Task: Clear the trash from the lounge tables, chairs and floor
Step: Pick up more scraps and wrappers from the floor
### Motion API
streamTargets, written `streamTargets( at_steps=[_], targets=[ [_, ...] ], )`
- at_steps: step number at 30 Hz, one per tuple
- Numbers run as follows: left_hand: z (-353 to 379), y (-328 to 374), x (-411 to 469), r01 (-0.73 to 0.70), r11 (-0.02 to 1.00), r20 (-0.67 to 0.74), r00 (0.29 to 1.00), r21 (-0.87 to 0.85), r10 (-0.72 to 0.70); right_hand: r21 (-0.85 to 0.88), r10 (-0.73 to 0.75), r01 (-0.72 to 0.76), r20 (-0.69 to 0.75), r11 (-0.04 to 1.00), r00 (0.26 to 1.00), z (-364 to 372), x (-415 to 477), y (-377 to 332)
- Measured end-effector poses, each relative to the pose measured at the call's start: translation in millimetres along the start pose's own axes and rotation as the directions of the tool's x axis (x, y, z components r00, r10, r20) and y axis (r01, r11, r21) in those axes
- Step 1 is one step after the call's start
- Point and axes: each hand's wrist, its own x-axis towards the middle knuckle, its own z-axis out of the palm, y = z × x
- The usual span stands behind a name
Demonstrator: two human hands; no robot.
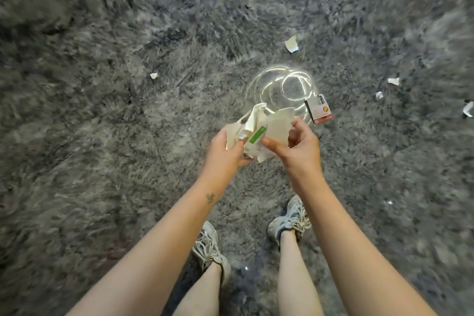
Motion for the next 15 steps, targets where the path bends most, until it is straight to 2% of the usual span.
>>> streamTargets(
  at_steps=[9, 15],
  targets=[
    [98, 17, 12, 0.066, 0.997, 0.094, 0.993, 0.032, -0.069, -0.012, -0.009, 0.009, -0.011, 1.000, 1.000, -100, 25, -19],
    [172, 27, 21, -0.026, 0.969, 0.004, 1.000, 0.246, 0.025, 0.080, 0.044, -0.049, 0.065, 0.996, 0.997, -158, 41, -38]
  ],
)
